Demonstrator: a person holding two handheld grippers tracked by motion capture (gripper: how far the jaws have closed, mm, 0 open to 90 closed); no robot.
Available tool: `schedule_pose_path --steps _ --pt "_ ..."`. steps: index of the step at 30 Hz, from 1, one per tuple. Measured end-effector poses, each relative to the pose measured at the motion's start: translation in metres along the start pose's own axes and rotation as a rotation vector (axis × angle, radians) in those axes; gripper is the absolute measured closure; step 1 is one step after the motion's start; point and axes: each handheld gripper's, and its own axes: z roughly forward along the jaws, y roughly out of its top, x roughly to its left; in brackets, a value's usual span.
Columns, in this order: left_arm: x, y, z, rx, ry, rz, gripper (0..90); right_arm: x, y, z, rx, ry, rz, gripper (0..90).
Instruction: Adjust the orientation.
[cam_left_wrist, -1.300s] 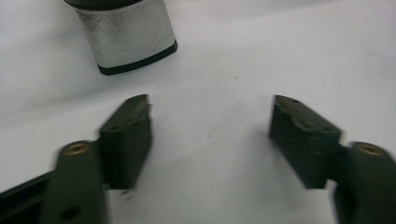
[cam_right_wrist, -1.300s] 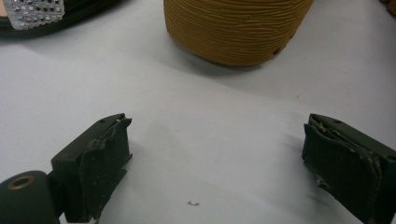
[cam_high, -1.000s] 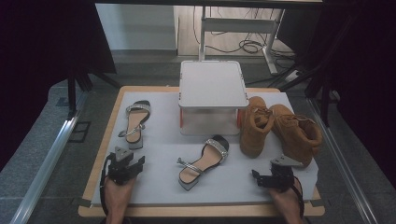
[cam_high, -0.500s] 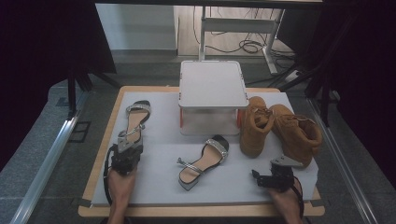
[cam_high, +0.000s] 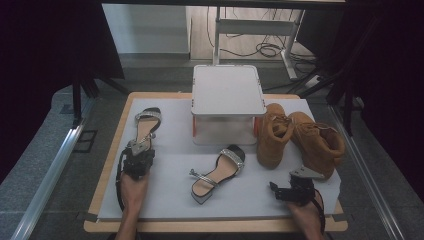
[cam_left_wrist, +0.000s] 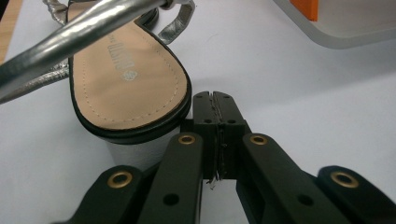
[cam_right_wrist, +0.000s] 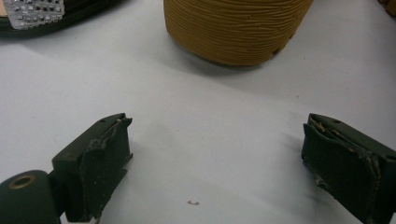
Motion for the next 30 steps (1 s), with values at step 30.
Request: schedule_pose_path --steps 30 --pt "0.012 -0.009 -0.032 -0.006 0.08 -0.045 65.9 0.0 0.0 0.0 0.0 0.0 0.0 7.8"
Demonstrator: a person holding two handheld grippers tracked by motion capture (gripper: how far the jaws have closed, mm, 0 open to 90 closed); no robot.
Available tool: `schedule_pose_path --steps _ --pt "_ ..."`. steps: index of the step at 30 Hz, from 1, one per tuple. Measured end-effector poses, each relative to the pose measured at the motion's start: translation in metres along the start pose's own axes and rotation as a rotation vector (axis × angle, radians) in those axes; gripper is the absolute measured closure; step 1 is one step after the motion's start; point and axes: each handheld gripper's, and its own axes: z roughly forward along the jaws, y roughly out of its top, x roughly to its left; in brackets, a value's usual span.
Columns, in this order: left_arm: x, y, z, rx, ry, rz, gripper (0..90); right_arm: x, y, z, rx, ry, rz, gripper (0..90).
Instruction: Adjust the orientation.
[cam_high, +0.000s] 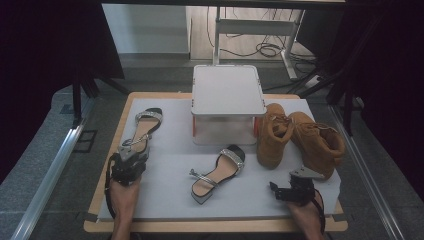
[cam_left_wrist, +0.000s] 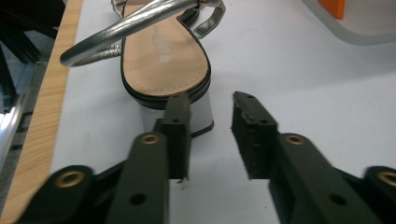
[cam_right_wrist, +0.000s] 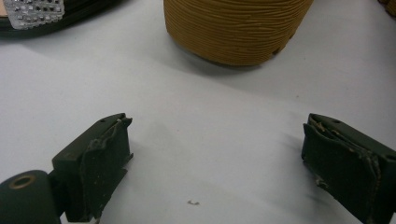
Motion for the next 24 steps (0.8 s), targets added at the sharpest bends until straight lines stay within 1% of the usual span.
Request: schedule_pose_path --steps 2,3,5,7,9,14,17,19,23,24 --pt "0.001 0.0 -0.001 -0.003 -0.013 -0.016 59.6 0.0 0.0 0.0 0.0 0.0 0.0 7.8" --pt "0.002 0.0 -0.001 -0.004 -0.011 -0.021 56.8 0.0 0.0 0.0 0.0 0.0 0.0 7.8" --pt "0.003 0.001 -0.001 0.005 0.016 -0.022 51.1 0.0 0.0 0.0 0.0 0.0 0.0 7.8" --pt "0.005 0.001 0.0 0.013 0.018 -0.036 46.1 0.0 0.0 0.0 0.0 0.0 0.0 7.8" --pt "0.008 0.001 0.001 0.023 0.012 -0.055 40.8 0.0 0.0 0.0 0.0 0.0 0.0 7.8" --pt "0.012 0.003 0.006 0.04 0.011 -0.067 32.9 0.0 0.0 0.0 0.0 0.0 0.0 7.8" --pt "0.013 0.005 0.011 0.055 0.016 -0.075 29.2 0.0 0.0 0.0 0.0 0.0 0.0 7.8" --pt "0.014 0.006 0.015 0.068 0.013 -0.077 26.8 0.0 0.0 0.0 0.0 0.0 0.0 7.8" --pt "0.018 0.008 0.023 0.093 0.015 -0.088 24.6 0.0 0.0 0.0 0.0 0.0 0.0 7.8" --pt "0.018 0.009 0.025 0.091 0.017 -0.095 24.0 0.0 0.0 0.0 0.0 -0.001 0.0 7.8"
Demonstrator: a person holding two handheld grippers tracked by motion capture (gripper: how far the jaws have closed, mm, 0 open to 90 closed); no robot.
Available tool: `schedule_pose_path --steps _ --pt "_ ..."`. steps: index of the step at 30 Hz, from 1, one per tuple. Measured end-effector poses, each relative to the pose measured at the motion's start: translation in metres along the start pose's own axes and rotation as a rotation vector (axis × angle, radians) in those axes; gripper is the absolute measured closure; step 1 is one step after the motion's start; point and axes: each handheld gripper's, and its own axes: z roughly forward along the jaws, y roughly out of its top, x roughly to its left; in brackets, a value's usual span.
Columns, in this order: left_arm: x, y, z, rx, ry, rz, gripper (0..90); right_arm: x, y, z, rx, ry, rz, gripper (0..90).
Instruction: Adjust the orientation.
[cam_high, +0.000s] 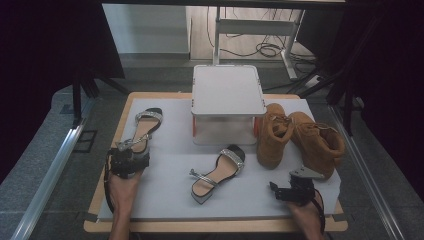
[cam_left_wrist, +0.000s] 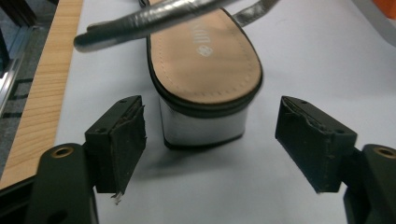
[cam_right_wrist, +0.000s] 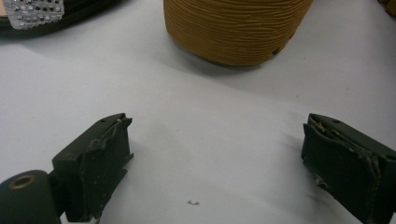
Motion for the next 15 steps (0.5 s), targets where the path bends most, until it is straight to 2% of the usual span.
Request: schedule_pose_path --steps 15 --pt "0.001 0.032 0.02 0.057 0.028 -0.023 19.5 0.0 0.0 0.0 0.0 0.0 0.0 7.8"
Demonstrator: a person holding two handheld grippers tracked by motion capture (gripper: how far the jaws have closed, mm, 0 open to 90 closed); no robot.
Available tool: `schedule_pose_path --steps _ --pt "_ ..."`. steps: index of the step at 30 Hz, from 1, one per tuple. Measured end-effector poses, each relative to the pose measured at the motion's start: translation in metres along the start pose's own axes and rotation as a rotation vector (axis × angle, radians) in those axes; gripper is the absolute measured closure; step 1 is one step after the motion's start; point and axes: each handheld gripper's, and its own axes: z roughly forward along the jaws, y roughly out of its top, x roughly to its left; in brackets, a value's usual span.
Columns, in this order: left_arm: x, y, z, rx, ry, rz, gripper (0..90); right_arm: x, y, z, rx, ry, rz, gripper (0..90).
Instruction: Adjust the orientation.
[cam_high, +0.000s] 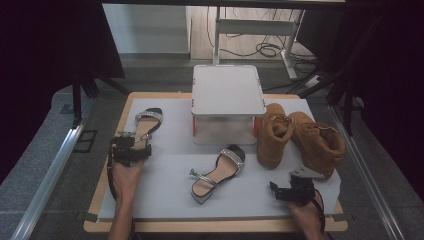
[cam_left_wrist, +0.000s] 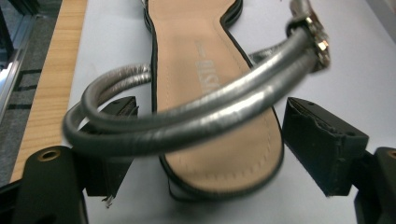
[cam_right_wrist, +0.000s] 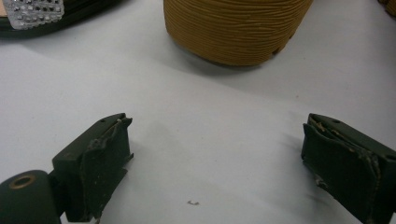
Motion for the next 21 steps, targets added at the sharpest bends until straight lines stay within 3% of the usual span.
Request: schedule_pose_path --steps 5,10,15,21 --pt "-0.001 0.01 0.006 0.016 -0.001 -0.019 20.2 0.0 0.0 0.0 0.0 0.0 0.0 7.8" --pt "-0.007 0.019 0.008 0.064 0.042 0.003 20.1 0.0 0.0 0.0 0.0 0.0 0.0 7.9" --pt "-0.01 0.015 0.007 0.091 0.059 0.006 21.5 0.0 0.0 0.0 0.0 0.0 0.0 7.8" --pt "-0.003 0.012 0.012 0.098 0.075 -0.012 22.4 0.0 0.0 0.0 0.0 0.0 0.0 7.9"
